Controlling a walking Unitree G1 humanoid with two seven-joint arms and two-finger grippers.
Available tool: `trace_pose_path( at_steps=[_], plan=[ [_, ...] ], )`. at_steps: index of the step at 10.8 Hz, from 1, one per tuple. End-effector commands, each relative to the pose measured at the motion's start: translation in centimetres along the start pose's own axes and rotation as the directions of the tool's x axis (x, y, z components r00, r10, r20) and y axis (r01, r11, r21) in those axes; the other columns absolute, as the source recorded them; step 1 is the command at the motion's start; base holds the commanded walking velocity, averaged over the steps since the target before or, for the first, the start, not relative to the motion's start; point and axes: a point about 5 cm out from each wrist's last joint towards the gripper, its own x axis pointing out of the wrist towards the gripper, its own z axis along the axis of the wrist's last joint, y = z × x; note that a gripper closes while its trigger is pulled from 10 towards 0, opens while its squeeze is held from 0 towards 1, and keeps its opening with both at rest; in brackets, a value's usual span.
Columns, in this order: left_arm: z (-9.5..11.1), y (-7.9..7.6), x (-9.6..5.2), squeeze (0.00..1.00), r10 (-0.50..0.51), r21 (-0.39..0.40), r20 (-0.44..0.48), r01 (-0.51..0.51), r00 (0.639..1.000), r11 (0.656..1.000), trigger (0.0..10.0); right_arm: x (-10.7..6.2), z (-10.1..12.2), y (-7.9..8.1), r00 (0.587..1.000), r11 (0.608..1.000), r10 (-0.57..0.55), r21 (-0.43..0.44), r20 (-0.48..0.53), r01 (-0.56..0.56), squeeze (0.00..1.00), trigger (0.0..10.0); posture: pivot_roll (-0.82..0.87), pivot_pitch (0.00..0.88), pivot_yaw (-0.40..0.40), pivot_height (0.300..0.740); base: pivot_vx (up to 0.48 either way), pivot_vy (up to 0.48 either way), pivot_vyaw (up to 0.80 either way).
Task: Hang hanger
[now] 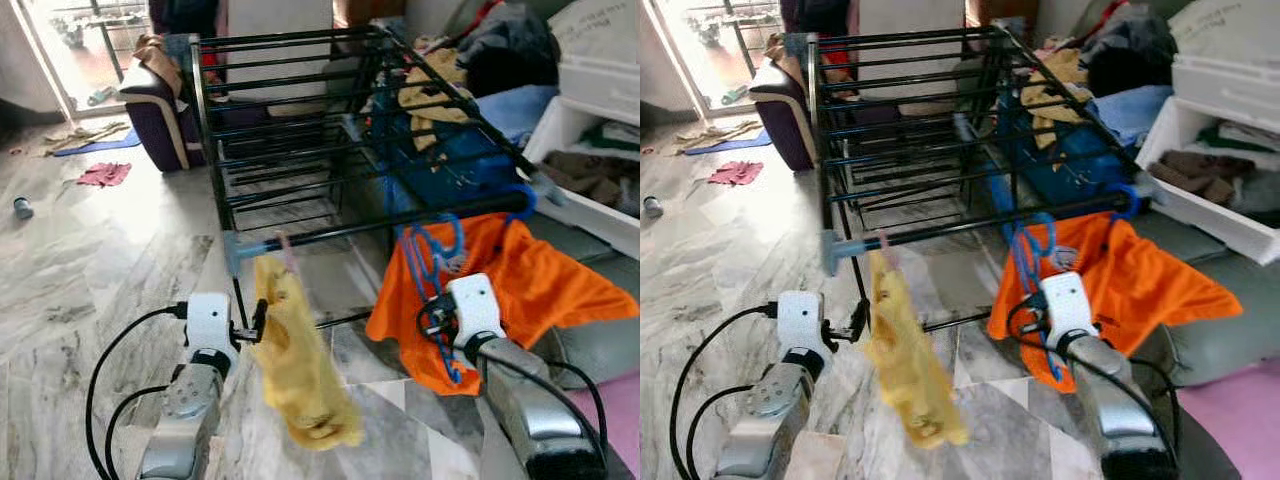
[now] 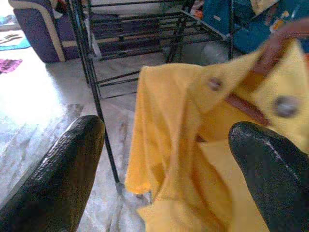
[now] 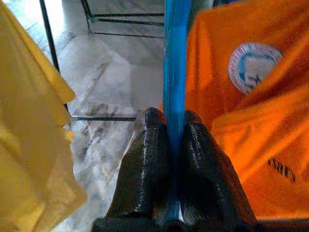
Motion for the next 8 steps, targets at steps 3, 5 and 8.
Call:
trace_pose_path(
  at_steps=[3,5,8],
  plan=[
    [0.0,0.1,-0.1,0.0,-0.003,0.019,-0.02,0.003,1.0,1.0,10.0,1.6,2.3,-0.9,1.0,0.997,0.019,0.074,0.009,-0.02,0.0,10.0,-0.03,0.0,0.033,0.74,0.0,0.0,0.0],
    [-0.1,-0.1,-0.1,0.0,-0.012,0.019,-0.031,0.013,0.999,1.0,10.0,3.4,3.8,0.3,0.992,0.985,0.128,0.121,-0.02,-0.124,0.0,10.0,-0.02,0.0,0.025,0.74,0.0,0.0,0.0],
    [-0.2,-0.2,-0.3,0.0,-0.012,0.009,-0.034,0.012,0.999,1.0,10.0,4.4,3.4,2.7,0.966,0.97,0.238,0.077,-0.101,-0.231,0.0,10.0,0.0,0.0,0.008,0.74,0.0,0.0,0.0]
  ],
)
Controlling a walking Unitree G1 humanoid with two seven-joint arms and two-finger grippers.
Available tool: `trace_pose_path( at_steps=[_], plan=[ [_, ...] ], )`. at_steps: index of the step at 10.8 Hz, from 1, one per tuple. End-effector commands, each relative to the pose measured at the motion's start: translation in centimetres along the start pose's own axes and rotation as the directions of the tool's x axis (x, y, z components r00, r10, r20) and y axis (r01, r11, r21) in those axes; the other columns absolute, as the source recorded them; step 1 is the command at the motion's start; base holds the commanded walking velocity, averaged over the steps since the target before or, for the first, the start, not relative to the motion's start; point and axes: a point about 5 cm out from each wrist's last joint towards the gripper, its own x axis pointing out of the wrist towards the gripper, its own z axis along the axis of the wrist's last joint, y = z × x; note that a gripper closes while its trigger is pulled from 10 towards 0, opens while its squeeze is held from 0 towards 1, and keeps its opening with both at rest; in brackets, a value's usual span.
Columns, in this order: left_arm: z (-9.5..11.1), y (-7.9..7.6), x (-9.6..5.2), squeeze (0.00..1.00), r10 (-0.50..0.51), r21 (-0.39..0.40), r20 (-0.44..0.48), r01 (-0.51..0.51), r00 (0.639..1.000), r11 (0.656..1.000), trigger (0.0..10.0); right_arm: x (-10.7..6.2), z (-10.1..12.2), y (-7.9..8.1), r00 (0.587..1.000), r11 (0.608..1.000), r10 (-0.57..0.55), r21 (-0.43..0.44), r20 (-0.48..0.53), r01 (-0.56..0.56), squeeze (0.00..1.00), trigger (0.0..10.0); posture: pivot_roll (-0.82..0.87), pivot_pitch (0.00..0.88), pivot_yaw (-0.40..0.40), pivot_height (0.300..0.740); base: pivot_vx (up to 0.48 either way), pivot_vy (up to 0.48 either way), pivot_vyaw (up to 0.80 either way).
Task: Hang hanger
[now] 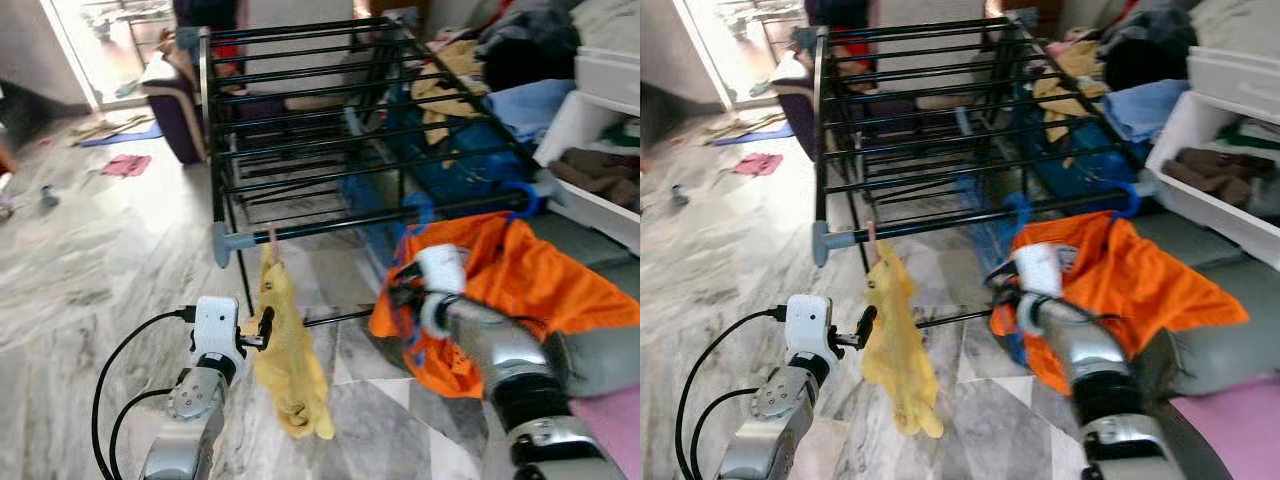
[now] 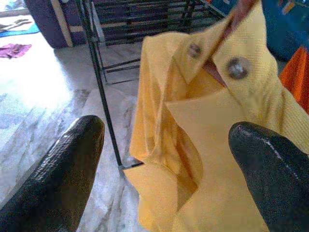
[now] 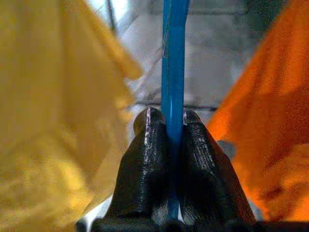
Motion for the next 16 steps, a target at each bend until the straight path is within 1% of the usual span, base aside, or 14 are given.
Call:
trace_pose_path(
  at_steps=[1,2,3,5,6,7,9,10,11,12,14,15,16],
  plan=[
    [0.0,0.2,-0.2,0.0,0.005,0.005,-0.003,-0.005,1.0,1.0,10.0,0.2,-0.5,0.1,0.999,1.0,0.007,-0.007,-0.041,-0.007,0.0,10.0,0.0,0.0,0.005,0.74,0.0,0.0,0.0],
    [-0.1,0.1,-0.3,0.0,0.006,0.002,-0.008,-0.006,1.0,1.0,10.0,0.3,-1.7,0.0,0.996,1.0,0.001,-0.008,-0.084,-0.002,0.0,10.0,0.0,0.0,0.005,0.74,0.0,0.0,0.0],
    [-0.2,-0.1,-0.3,0.0,-0.005,-0.001,-0.015,0.004,1.0,1.0,10.0,0.2,-2.1,-0.4,0.995,1.0,-0.011,0.016,-0.095,0.012,0.0,10.0,-0.01,0.0,0.006,0.74,0.0,0.0,0.0],
    [-0.2,-0.3,-0.2,0.0,-0.014,-0.003,-0.021,0.014,1.0,1.0,10.0,0.2,-2.2,-0.9,0.994,0.999,-0.028,0.015,-0.101,0.029,0.0,10.0,-0.01,0.0,0.002,0.74,0.0,0.0,0.0],
    [-0.2,-0.4,-0.2,0.0,-0.015,-0.005,-0.022,0.015,1.0,1.0,10.0,0.0,-1.9,-2.1,0.99,0.994,-0.104,0.003,-0.092,0.105,0.0,10.0,-0.01,0.0,-0.003,0.74,0.0,0.0,0.0],
    [-0.3,-0.4,-0.2,0.0,-0.013,-0.011,-0.025,0.013,1.0,1.0,10.0,-0.1,-1.7,-2.6,0.989,0.992,-0.122,0.011,-0.085,0.124,0.0,10.0,-0.01,0.0,-0.006,0.74,0.0,0.0,0.0],
    [-0.5,-0.5,-0.3,0.0,-0.016,-0.014,-0.034,0.015,0.999,1.0,10.0,-0.2,-1.6,-3.0,0.987,0.99,-0.137,0.006,-0.078,0.138,0.0,10.0,-0.01,0.0,-0.007,0.74,0.0,0.0,0.0],
    [-0.5,-0.6,-0.2,0.0,-0.019,-0.014,-0.037,0.018,0.999,1.0,10.0,-0.1,-1.6,-2.9,0.989,0.991,-0.129,0.012,-0.072,0.13,0.0,10.0,-0.01,0.0,-0.006,0.74,0.0,0.0,0.0],
    [-0.5,-0.6,-0.2,0.0,-0.02,-0.014,-0.039,0.02,0.999,1.0,10.0,0.0,-1.8,-2.8,0.99,0.992,-0.122,0.017,-0.072,0.124,0.65,10.0,-0.01,0.0,-0.004,0.74,0.0,0.0,0.0],
    [-0.6,-0.6,-0.2,0.0,-0.021,-0.012,-0.041,0.021,0.999,1.0,10.0,0.0,-2.2,-2.5,0.992,0.994,-0.103,0.027,-0.074,0.106,1.0,10.0,-0.01,0.0,-0.004,0.74,0.0,0.0,0.0],
    [-0.7,-0.5,-0.2,0.0,-0.009,-0.005,-0.051,0.009,0.999,1.0,10.0,-0.3,-3.2,-2.2,0.993,0.995,-0.096,0.016,-0.068,0.098,1.0,10.0,-0.01,0.0,-0.004,0.74,0.0,0.0,0.0],
    [-0.7,-0.4,-0.3,0.0,0.003,0.0,-0.052,-0.003,0.999,1.0,10.0,-0.9,-3.8,-2.2,0.992,0.993,-0.115,-0.006,-0.047,0.115,1.0,10.0,-0.01,0.0,-0.004,0.74,0.0,0.0,0.0],
    [-0.7,-0.3,-0.3,0.0,0.009,0.005,-0.053,-0.009,0.999,1.0,10.0,-1.6,-4.2,-2.0,0.994,0.994,-0.109,-0.034,-0.031,0.108,1.0,10.0,-0.02,0.0,-0.002,0.74,0.0,0.0,0.0]
  ],
)
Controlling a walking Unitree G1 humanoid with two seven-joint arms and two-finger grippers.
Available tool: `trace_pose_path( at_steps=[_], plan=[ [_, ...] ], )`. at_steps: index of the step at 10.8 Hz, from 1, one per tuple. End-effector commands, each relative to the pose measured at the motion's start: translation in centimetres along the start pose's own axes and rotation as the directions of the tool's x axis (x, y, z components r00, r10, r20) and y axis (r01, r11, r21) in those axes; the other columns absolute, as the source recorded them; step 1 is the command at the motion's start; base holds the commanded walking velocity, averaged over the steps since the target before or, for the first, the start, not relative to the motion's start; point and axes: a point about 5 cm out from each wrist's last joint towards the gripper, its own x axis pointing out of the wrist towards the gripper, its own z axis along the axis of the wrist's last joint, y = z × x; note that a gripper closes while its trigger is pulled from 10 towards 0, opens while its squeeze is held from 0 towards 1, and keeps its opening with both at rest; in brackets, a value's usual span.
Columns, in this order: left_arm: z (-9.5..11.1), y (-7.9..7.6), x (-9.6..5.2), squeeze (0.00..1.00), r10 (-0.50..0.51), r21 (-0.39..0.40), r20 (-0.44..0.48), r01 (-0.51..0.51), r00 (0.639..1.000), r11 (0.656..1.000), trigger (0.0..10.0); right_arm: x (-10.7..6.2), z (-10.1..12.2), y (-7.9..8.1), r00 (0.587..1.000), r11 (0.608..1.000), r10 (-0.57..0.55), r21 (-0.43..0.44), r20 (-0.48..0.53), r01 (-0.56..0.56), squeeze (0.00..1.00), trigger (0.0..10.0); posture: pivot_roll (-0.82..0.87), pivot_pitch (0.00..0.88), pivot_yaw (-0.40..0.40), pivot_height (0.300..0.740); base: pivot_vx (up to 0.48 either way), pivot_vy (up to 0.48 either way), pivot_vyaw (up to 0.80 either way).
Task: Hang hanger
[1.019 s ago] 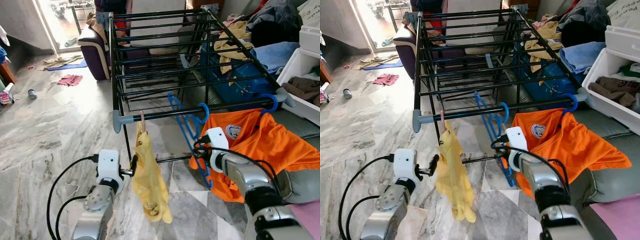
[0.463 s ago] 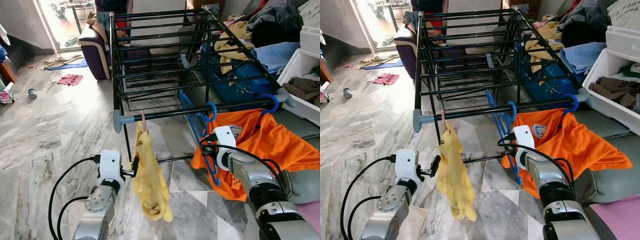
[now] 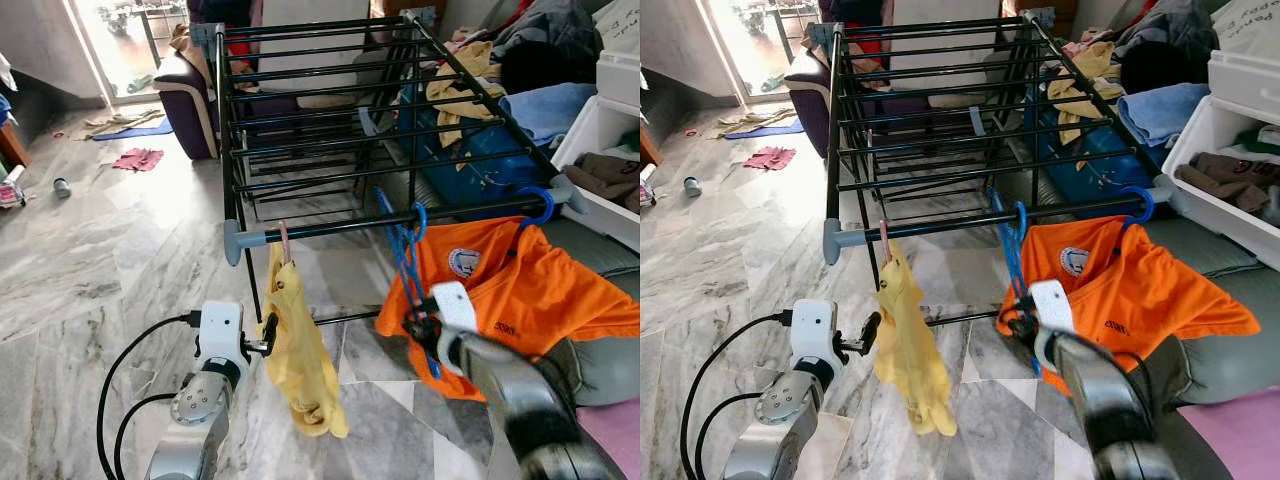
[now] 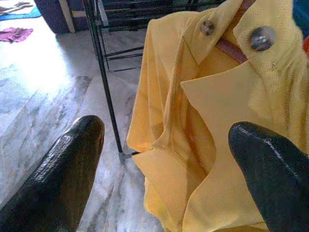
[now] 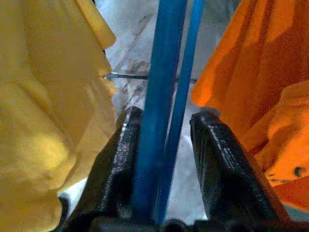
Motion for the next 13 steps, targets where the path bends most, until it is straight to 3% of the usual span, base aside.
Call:
trace_pose_path(
  at_steps=[1,5,8,10,13],
  plan=[
    [-0.1,0.2,-0.1,0.0,0.015,0.019,-0.01,-0.015,1.0,1.0,10.0,-0.7,0.7,0.0,0.999,0.999,-0.011,-0.046,0.041,0.013,1.0,10.0,-0.02,0.0,0.001,0.74,0.0,0.0,0.0],
    [-0.1,0.3,-0.4,0.0,0.007,0.024,-0.01,-0.007,1.0,1.0,10.0,-4.9,0.4,1.2,0.967,0.995,-0.095,-0.016,0.236,0.102,1.0,10.0,-0.03,0.0,0.012,0.74,0.0,0.0,0.0],
    [0.0,1.2,-0.7,0.0,0.06,0.082,0.003,-0.06,0.998,0.995,10.0,-6.4,0.4,1.9,0.944,0.99,-0.134,0.008,0.3,0.138,1.0,10.0,-0.03,0.0,0.012,0.74,0.0,0.0,0.0],
    [-0.1,1.7,-0.8,0.0,0.079,0.078,0.0,-0.079,0.997,0.994,10.0,-6.9,0.5,1.9,0.938,0.989,-0.142,0.013,0.316,0.146,1.0,10.0,-0.04,0.0,0.011,0.74,0.0,0.0,0.0],
    [0.1,1.7,-1.0,0.0,0.09,0.079,0.014,-0.091,0.996,0.993,10.0,-7.7,1.9,2.3,0.897,0.99,-0.139,0.063,0.42,0.124,1.0,10.0,-0.04,0.004,0.014,0.74,0.0,0.0,0.0]
  ],
)
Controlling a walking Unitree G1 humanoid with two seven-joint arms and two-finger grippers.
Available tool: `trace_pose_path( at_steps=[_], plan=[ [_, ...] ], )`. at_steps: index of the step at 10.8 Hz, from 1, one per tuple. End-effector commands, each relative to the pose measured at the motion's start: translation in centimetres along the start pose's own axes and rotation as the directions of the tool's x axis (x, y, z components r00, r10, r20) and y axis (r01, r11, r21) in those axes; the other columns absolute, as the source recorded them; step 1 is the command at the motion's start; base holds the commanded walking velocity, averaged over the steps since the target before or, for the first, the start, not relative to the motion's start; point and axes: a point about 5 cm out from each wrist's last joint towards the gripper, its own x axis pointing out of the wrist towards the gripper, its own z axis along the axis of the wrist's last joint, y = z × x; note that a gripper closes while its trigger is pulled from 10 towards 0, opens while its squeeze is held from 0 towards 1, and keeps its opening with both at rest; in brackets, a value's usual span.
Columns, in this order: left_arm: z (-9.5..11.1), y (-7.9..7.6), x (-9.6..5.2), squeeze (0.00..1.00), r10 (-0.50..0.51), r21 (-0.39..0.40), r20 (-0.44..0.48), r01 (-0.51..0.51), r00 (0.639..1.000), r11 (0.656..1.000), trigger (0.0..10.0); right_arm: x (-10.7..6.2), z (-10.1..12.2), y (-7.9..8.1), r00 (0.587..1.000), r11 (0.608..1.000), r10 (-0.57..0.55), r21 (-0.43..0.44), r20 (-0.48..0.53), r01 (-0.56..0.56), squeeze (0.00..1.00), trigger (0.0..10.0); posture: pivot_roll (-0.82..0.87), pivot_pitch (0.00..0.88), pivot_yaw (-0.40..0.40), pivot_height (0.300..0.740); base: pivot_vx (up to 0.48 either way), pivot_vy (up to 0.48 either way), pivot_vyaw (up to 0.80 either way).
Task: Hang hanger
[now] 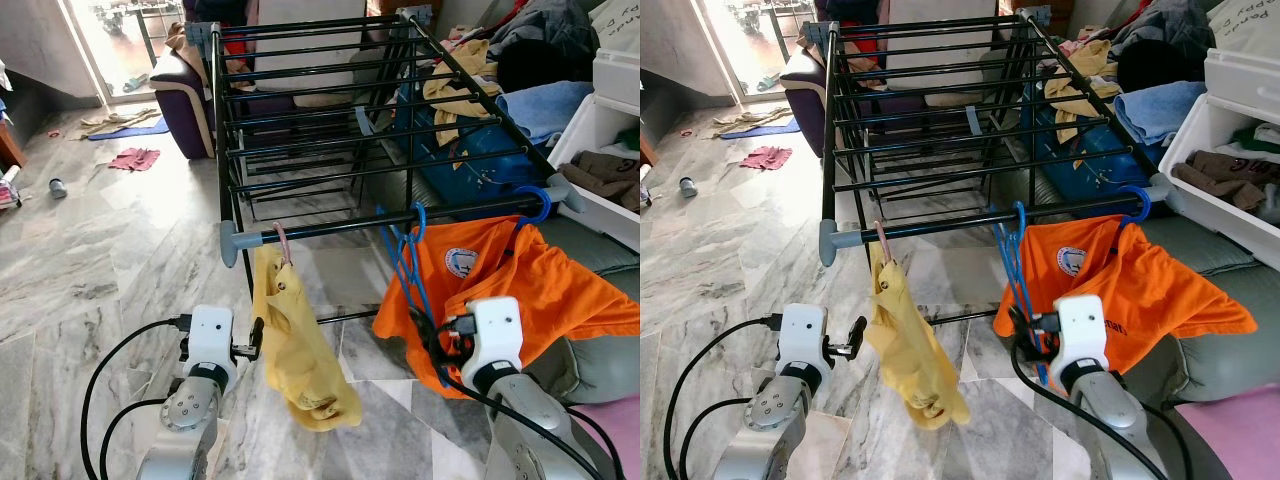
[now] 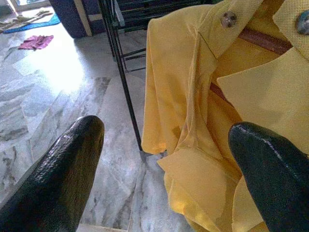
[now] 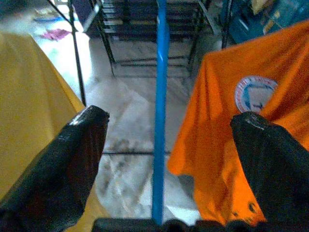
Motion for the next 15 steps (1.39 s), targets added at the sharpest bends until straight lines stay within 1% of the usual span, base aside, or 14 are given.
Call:
trace_pose_path(
  at_steps=[1,2,3,4,5,6,8,11,15],
  plan=[
    [0.2,0.5,-0.2,0.0,0.027,0.005,0.018,-0.027,0.999,1.0,10.0,-0.2,0.6,-0.3,0.999,1.0,-0.022,0.002,0.034,0.022,1.0,10.0,-0.04,0.002,0.014,0.74,0.0,0.0,0.0],
    [0.6,0.9,-0.3,0.0,0.044,0.017,0.052,-0.045,0.998,0.999,10.0,-0.4,0.6,-0.4,0.999,0.999,-0.037,-0.001,0.038,0.038,1.0,10.0,-0.04,0.0,0.013,0.74,0.0,0.0,0.0],
    [1.3,1.4,-0.8,0.0,0.049,0.04,0.102,-0.053,0.994,0.998,10.0,-0.7,1.0,-0.4,0.997,0.999,-0.044,0.007,0.058,0.044,0.62,10.0,-0.04,0.0,0.013,0.74,0.0,0.0,0.0],
    [1.3,2.0,-1.3,0.0,0.062,0.035,0.111,-0.066,0.992,0.997,10.0,-1.2,0.9,-0.3,0.998,0.999,-0.038,0.01,0.057,0.037,0.0,10.0,-0.05,0.0,0.014,0.74,0.0,0.0,0.0],
    [0.7,2.4,-1.5,0.0,0.062,0.048,0.087,-0.067,0.994,0.997,10.0,-1.6,0.1,-0.2,0.999,0.999,-0.043,0.016,0.032,0.042,0.0,10.0,-0.04,0.0,0.012,0.74,0.0,0.0,0.0],
    [0.7,2.4,-1.5,0.0,0.064,0.047,0.086,-0.069,0.994,0.997,10.0,-1.5,0.1,0.0,0.999,0.999,-0.04,0.016,0.031,0.039,0.0,10.0,-0.04,0.0,0.013,0.74,0.0,0.0,0.0],
    [1.0,1.9,-1.2,0.0,0.057,0.043,0.097,-0.062,0.994,0.997,10.0,-1.1,0.4,0.2,0.999,1.0,-0.03,0.005,0.038,0.03,0.0,10.0,-0.04,0.0,0.012,0.74,0.0,0.0,0.0],
    [0.8,1.7,-1.3,0.0,0.048,0.041,0.086,-0.052,0.995,0.998,10.0,-1.1,0.4,-0.1,0.999,0.999,-0.043,0.006,0.034,0.042,0.0,10.0,-0.04,0.001,0.013,0.74,0.0,0.0,0.0],
    [0.5,1.5,-1.2,0.0,0.04,0.035,0.066,-0.042,0.997,0.999,10.0,-0.8,0.4,0.2,0.999,0.999,-0.034,0.004,0.032,0.034,0.0,10.0,-0.04,0.0,0.009,0.74,-0.271,0.0,0.0]
  ],
)
